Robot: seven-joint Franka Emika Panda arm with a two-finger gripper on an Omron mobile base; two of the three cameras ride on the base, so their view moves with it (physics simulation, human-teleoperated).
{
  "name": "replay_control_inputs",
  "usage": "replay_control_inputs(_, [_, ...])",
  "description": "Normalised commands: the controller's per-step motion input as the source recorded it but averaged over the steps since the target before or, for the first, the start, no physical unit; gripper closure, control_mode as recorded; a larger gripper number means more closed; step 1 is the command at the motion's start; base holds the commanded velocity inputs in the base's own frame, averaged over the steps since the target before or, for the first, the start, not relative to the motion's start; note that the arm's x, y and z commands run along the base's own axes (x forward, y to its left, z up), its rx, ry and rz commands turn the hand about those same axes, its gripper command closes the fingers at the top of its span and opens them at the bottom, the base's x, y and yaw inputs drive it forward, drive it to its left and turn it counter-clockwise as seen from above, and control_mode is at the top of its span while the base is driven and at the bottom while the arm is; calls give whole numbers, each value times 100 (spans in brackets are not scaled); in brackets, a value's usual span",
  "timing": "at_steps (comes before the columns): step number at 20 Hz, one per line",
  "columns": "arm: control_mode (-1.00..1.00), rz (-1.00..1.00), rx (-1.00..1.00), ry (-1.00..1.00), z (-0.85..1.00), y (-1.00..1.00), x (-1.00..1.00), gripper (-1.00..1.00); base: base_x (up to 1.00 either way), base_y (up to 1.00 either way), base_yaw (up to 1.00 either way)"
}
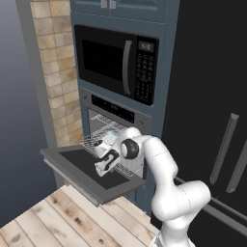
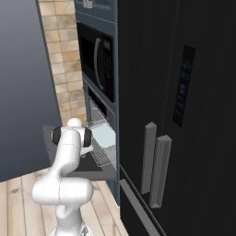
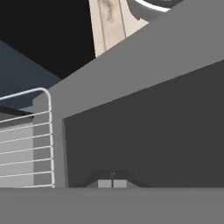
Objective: Take the baked cake out of the oven and place it on the plate for cooling. Then close the oven door.
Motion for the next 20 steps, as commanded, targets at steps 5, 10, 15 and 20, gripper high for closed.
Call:
replay_control_inputs(5, [-100, 2, 0, 0, -35, 0, 36, 100, 0, 0, 0])
replay_control_inputs(10, [-100, 1, 0, 0, -30, 0, 48, 100, 0, 0, 0])
replay_control_inputs(15, [-100, 1, 0, 0, -32, 0, 52, 100, 0, 0, 0])
replay_control_inputs(20, [-100, 2, 0, 0, -33, 0, 53, 100, 0, 0, 0])
